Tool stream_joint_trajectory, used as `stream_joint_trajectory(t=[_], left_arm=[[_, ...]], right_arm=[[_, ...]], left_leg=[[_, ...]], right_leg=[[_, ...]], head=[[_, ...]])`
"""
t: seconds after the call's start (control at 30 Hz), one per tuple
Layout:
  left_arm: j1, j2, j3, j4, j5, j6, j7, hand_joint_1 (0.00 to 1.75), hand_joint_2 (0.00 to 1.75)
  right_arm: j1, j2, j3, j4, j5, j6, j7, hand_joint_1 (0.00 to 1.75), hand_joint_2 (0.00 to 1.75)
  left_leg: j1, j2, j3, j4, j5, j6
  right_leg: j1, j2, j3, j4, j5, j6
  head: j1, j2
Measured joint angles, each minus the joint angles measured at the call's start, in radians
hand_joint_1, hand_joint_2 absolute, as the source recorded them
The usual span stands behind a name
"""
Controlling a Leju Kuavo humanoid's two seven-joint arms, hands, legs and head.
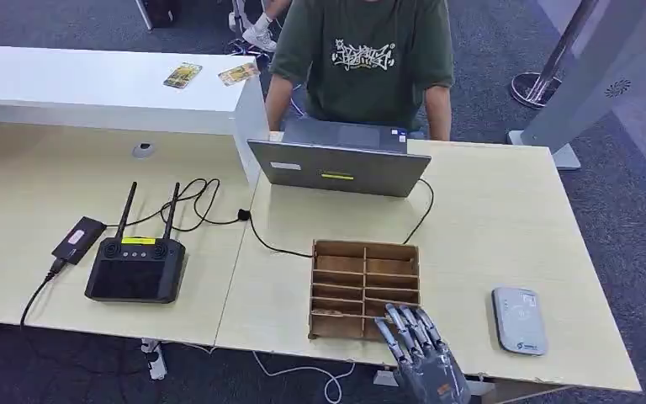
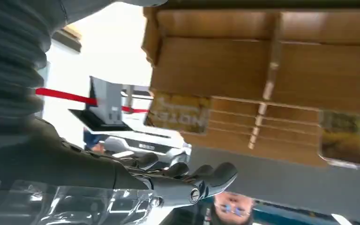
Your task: Pass the card to the sensor for recognition and then transmit it.
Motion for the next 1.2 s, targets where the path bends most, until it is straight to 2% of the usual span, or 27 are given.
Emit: stream_joint_trajectory(t=[0.2,0.43,0.67,0.93,1.2], left_arm=[[0.0,0.0,0.0,0.0,0.0,0.0,0.0,0.0,0.0],[0.0,0.0,0.0,-0.005,0.0,0.0,0.0,0.0,0.0],[0.0,0.0,0.0,-0.005,0.0,0.0,0.0,0.0,0.0],[0.0,0.0,0.0,-0.005,0.0,0.0,0.0,0.0,0.0],[0.0,0.0,0.0,-0.005,0.0,-0.001,-0.003,0.0,0.0]], right_arm=[[0.01,0.083,-0.117,-0.001,0.0,-0.002,-0.138,0.0,1.75],[0.009,0.163,-0.202,0.005,-0.016,0.01,-0.201,0.0,1.75],[0.01,0.204,-0.237,0.014,-0.032,0.032,-0.21,0.0,1.75],[0.01,0.215,-0.244,0.019,-0.037,0.047,-0.212,0.0,1.75],[0.016,0.21,-0.244,0.017,-0.051,0.164,-0.186,0.0,1.75]], left_leg=[[0.0,0.0,0.0,0.0,0.0,0.0],[0.0,0.0,0.0,0.0,0.001,0.0],[0.0,0.0,0.0,0.0,0.0,0.0],[0.0,0.0,0.0,0.0,0.0,0.0],[0.0,0.0,0.0,0.0,0.0,0.0]], right_leg=[[0.0,0.0,0.0,0.0,0.0,0.0],[0.0,0.0,0.0,0.0,0.0,0.0],[0.0,0.0,0.0,0.0,0.0,0.0],[0.0,0.0,0.0,0.0,0.0,0.0],[0.0,0.0,0.0,0.0,0.0,0.0]], head=[[0.0,0.0],[0.0,0.0],[0.0,0.0],[0.0,0.0],[0.0,0.0]])
